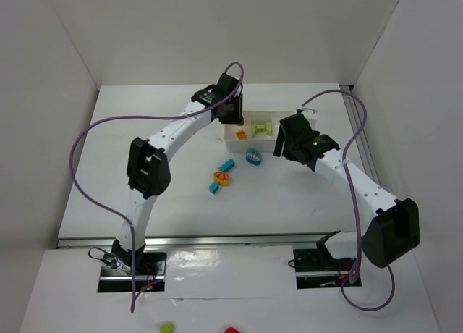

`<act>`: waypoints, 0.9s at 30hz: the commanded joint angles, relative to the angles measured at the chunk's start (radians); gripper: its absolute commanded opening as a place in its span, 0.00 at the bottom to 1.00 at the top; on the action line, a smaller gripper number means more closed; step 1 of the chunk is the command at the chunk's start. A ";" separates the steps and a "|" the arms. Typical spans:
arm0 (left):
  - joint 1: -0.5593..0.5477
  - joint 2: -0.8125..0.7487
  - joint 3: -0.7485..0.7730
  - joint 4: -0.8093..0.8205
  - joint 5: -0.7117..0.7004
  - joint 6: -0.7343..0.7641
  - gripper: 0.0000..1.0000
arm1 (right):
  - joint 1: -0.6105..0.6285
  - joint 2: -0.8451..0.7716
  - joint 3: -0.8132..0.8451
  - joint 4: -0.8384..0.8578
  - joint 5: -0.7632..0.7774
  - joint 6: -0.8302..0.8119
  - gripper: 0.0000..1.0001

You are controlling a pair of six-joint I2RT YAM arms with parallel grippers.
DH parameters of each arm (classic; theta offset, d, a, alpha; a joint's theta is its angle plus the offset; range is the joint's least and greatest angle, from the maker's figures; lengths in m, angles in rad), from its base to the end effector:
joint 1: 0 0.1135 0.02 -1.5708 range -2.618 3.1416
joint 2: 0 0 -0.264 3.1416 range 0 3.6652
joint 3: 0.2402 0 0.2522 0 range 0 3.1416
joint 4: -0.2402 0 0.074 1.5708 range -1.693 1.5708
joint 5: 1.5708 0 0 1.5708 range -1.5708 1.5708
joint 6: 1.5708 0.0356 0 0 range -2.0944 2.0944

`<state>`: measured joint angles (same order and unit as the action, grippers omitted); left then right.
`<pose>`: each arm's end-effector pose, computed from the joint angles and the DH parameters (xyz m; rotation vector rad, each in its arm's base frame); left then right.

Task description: Sort the legos into containers by color

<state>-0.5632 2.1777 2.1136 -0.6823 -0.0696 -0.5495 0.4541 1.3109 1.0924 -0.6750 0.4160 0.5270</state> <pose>0.4235 -0.2645 0.3002 -0.0198 2.3643 -0.4760 0.2499 0.1060 0.2911 0.2611 2.3503 -0.0477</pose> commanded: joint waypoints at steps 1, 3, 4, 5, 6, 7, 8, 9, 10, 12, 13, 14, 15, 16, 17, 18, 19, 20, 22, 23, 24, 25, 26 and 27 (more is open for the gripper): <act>0.022 0.105 0.172 -0.020 0.014 0.017 0.55 | 0.009 -0.038 0.032 -0.001 0.037 0.007 0.81; 0.031 0.135 0.233 -0.046 0.036 0.017 0.80 | 0.009 -0.047 0.032 -0.014 0.037 0.016 0.81; 0.031 0.126 0.233 -0.046 0.036 0.017 0.80 | 0.009 -0.047 0.032 -0.023 0.037 0.025 0.81; 0.031 0.108 0.212 -0.046 0.036 0.017 0.80 | 0.009 -0.056 0.023 -0.023 0.037 0.025 0.81; 0.031 0.084 0.186 -0.046 0.036 0.029 0.79 | 0.000 -0.065 0.023 -0.023 0.046 0.025 0.81; 0.031 0.055 0.124 -0.037 0.036 0.039 0.77 | 0.000 -0.065 0.014 -0.023 0.046 0.025 0.81; 0.031 -0.019 0.079 -0.037 0.036 0.039 0.76 | 0.000 -0.065 0.014 -0.023 0.046 0.025 0.81; 0.017 -0.060 -0.026 -0.037 0.005 0.052 0.76 | 0.000 -0.065 0.005 -0.023 0.046 0.025 0.81; 0.017 -0.105 -0.090 -0.025 -0.008 0.065 0.76 | 0.000 -0.065 0.004 -0.023 0.046 0.025 0.81; -0.004 -0.244 -0.226 -0.005 -0.009 0.083 0.76 | 0.000 -0.056 0.004 -0.012 0.046 0.025 0.81; -0.004 -0.289 -0.363 0.021 -0.009 0.083 0.77 | 0.000 -0.056 0.004 -0.012 0.035 0.025 0.81; -0.013 -0.329 -0.427 0.021 0.000 0.092 0.79 | 0.000 -0.056 0.004 0.000 0.035 0.025 0.81; -0.026 -0.398 -0.485 0.033 0.001 0.092 0.93 | 0.000 -0.046 0.004 0.012 0.035 0.025 0.81; -0.035 -0.429 -0.539 0.033 0.001 0.082 0.97 | 0.000 -0.045 0.004 0.012 0.024 0.025 0.81; -0.047 -0.458 -0.643 0.064 0.001 0.073 1.00 | 0.009 -0.032 0.004 0.012 0.024 0.025 0.81; -0.058 -0.482 -0.691 0.081 0.001 0.072 1.00 | 0.009 -0.032 0.004 0.023 0.024 0.025 0.81; -0.079 -0.502 -0.733 0.096 0.001 0.072 1.00 | 0.009 -0.021 0.004 0.023 0.024 0.025 0.81; -0.089 -0.515 -0.786 0.110 -0.009 0.060 1.00 | 0.009 -0.021 0.004 0.035 0.015 0.025 0.81; -0.099 -0.515 -0.810 0.110 -0.036 0.020 1.00 | 0.020 -0.010 0.004 0.035 0.015 0.025 0.81; -0.109 -0.484 -0.825 0.110 -0.047 0.007 1.00 | 0.020 -0.010 0.004 0.035 0.015 0.025 0.81; -0.109 -0.470 -0.825 0.121 -0.047 0.006 1.00 | 0.029 -0.010 0.004 0.035 0.015 0.025 0.81; -0.119 -0.455 -0.825 0.121 -0.067 -0.012 1.00 | 0.029 -0.010 0.004 0.035 0.015 0.025 0.81; -0.119 -0.441 -0.836 0.133 -0.076 -0.026 1.00 | 0.038 -0.010 0.004 0.035 0.015 0.025 0.81; -0.119 -0.418 -0.836 0.142 -0.076 -0.026 1.00 | 0.038 -0.010 0.004 0.035 0.015 0.025 0.81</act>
<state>-0.6796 1.7245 1.2800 -0.6014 -0.1009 -0.5323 0.4747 1.3014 1.0916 -0.6815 0.4259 0.5419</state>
